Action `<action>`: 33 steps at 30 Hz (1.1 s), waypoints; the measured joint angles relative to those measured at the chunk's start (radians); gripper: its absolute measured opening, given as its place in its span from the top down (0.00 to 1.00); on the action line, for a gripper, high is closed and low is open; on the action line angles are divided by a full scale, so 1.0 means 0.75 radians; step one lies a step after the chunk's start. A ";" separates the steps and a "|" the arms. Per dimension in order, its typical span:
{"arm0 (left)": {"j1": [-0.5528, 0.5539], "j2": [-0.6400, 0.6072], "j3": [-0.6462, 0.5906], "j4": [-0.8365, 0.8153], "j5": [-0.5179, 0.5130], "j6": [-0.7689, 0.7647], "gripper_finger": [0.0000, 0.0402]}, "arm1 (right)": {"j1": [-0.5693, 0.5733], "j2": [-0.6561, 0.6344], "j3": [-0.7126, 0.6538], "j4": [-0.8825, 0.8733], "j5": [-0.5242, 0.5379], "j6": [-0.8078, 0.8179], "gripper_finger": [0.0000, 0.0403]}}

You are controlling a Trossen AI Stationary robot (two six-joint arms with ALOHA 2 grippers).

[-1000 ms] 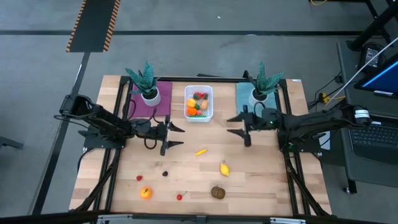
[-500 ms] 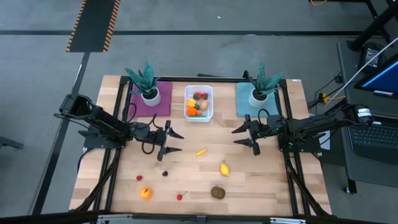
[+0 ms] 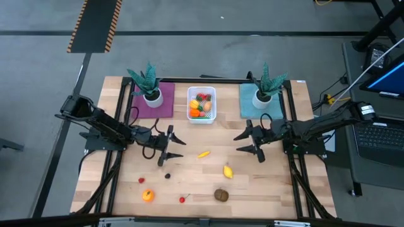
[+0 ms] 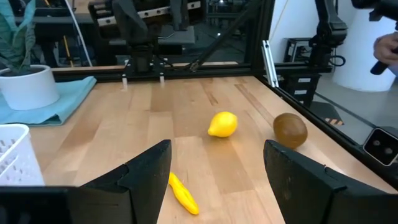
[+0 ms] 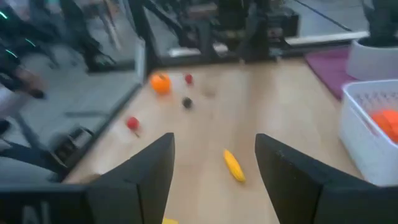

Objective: Pick and placing Produce into tupperware
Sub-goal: Put the yellow lemon into the white bin

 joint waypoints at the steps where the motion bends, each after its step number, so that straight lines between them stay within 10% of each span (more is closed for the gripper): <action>1: -0.003 0.000 0.000 0.000 0.000 0.000 0.38 | 0.029 0.000 0.028 -0.076 0.060 -0.002 0.44; 24: -0.067 0.000 0.000 -0.025 0.000 -0.034 0.38 | 0.485 0.644 0.875 -1.141 0.497 0.326 0.44; 33: -0.097 0.001 0.000 -0.034 0.000 -0.032 0.38 | 0.488 0.977 1.297 -1.707 0.497 0.797 0.45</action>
